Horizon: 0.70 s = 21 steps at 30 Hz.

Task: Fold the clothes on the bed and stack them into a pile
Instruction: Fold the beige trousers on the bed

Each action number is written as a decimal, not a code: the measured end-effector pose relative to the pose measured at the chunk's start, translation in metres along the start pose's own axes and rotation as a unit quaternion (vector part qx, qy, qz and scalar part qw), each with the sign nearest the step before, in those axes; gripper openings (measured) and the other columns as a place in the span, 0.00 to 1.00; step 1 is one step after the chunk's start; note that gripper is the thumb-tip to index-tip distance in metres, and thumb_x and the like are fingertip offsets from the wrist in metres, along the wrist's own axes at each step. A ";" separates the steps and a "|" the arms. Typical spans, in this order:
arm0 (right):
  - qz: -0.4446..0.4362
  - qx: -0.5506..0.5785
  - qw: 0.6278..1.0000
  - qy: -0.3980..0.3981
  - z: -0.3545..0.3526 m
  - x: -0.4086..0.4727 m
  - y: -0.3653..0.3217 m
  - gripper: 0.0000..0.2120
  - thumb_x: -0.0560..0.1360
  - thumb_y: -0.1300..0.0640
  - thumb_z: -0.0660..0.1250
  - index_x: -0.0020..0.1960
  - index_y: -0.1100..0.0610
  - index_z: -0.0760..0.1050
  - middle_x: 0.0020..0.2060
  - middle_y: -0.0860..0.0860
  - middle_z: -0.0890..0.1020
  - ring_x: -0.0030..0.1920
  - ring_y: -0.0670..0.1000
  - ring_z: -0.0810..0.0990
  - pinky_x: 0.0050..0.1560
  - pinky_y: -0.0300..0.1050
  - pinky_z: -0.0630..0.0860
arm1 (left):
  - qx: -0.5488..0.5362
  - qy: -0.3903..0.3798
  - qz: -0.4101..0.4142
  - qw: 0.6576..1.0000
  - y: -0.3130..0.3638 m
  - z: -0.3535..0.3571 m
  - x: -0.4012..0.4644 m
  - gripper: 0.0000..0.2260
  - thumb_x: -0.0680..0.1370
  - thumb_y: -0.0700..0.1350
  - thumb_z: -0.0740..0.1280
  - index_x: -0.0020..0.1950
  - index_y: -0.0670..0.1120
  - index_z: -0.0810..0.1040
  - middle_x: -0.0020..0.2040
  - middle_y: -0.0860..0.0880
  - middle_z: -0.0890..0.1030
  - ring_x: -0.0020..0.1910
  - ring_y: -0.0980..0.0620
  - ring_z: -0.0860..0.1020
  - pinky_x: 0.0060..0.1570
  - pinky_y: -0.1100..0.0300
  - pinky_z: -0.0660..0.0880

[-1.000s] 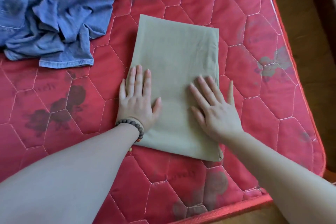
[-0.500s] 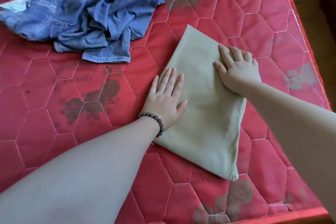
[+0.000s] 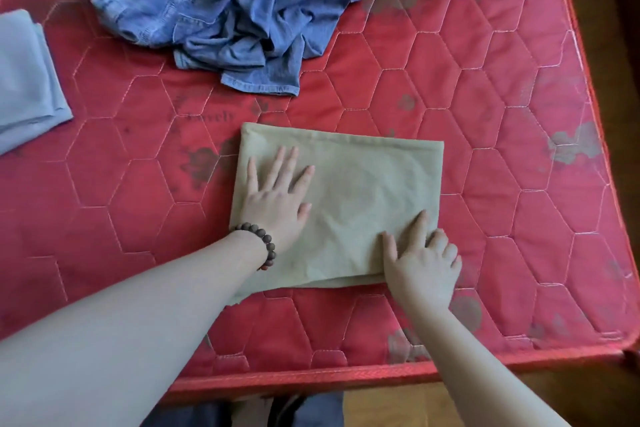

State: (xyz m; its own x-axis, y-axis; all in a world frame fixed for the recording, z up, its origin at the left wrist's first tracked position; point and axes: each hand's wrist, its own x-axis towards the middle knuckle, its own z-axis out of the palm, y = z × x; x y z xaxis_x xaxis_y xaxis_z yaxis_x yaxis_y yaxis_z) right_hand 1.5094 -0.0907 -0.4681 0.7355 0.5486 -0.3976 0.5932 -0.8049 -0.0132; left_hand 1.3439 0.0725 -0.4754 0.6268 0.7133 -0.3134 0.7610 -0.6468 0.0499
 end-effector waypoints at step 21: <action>-0.077 0.290 0.954 -0.018 -0.043 -0.014 -0.123 0.28 0.78 0.58 0.65 0.67 0.30 0.65 0.46 0.49 0.80 0.45 0.52 0.76 0.47 0.47 0.69 | -0.423 0.086 -0.169 0.886 -0.179 -0.024 -0.084 0.19 0.79 0.40 0.64 0.68 0.54 0.74 0.47 0.50 0.72 0.48 0.46 0.76 0.45 0.66 0.64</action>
State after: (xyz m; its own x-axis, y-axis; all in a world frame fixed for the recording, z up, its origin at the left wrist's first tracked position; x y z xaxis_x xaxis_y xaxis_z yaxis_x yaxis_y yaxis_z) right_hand 1.4403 0.0103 -0.4216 0.6362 0.6710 -0.3809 0.4056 -0.7108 -0.5747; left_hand 1.1592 0.1347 -0.4355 0.3001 0.9056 -0.2997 0.7167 -0.0066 0.6974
